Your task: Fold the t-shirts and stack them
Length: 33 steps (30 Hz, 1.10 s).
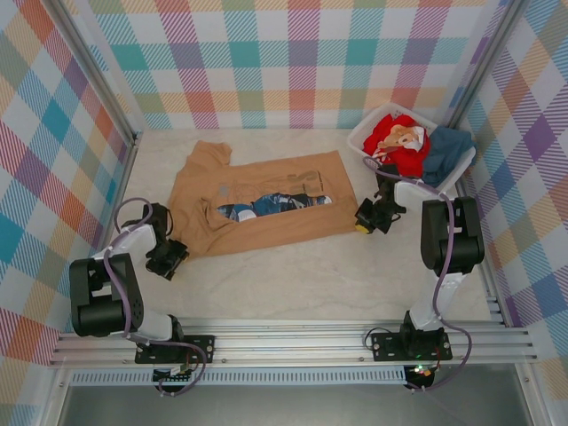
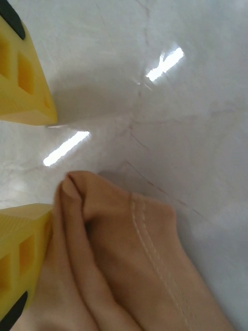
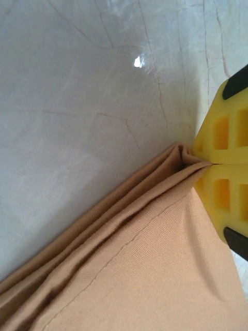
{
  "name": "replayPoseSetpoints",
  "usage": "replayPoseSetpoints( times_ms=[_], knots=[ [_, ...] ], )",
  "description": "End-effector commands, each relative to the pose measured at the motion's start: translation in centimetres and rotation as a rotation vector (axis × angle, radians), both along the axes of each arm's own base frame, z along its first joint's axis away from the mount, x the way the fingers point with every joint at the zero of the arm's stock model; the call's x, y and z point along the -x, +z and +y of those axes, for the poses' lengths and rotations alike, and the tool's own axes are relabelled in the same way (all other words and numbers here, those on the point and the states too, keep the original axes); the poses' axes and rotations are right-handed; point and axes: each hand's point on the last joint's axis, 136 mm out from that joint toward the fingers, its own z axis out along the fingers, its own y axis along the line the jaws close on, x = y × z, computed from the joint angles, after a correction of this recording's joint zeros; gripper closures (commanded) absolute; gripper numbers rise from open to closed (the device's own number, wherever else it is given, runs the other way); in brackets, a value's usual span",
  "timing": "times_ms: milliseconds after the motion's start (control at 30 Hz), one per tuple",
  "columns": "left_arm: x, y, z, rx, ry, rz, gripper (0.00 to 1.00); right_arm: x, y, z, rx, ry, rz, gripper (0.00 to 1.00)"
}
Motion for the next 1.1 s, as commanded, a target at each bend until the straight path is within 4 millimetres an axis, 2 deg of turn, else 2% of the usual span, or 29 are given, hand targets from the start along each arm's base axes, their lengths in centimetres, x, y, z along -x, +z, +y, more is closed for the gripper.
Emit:
replayPoseSetpoints(
  times_ms=[0,267,467,600,700,867,967,1067],
  knots=[
    [-2.5,1.3,0.8,-0.042,-0.025,-0.077,0.56,0.1,0.3,0.0,0.015,0.021,0.006,1.00],
    [-3.2,0.7,1.2,-0.058,-0.063,-0.074,0.66,0.0,0.4,0.1,0.010,0.019,0.005,1.00],
    [-3.4,-0.5,2.1,-0.106,-0.093,-0.038,0.85,0.0,0.2,0.1,0.012,0.020,0.011,1.00],
    [-3.7,0.4,3.3,-0.180,-0.103,-0.051,1.00,0.1,0.0,-0.3,0.037,0.022,0.014,1.00],
    [-3.5,1.5,3.6,-0.202,-0.113,-0.051,1.00,0.0,0.2,-0.6,0.054,0.022,0.004,1.00],
    [-1.3,2.2,3.1,-0.178,-0.085,-0.017,1.00,0.2,0.8,-0.7,0.063,0.024,-0.003,1.00],
    [0.5,2.0,2.3,-0.142,-0.044,-0.006,1.00,1.3,0.8,-0.5,0.061,0.030,0.020,1.00],
    [2.5,1.6,1.8,-0.123,-0.026,0.029,1.00,3.1,0.5,-0.3,0.067,0.026,0.061,1.00]
  ],
)
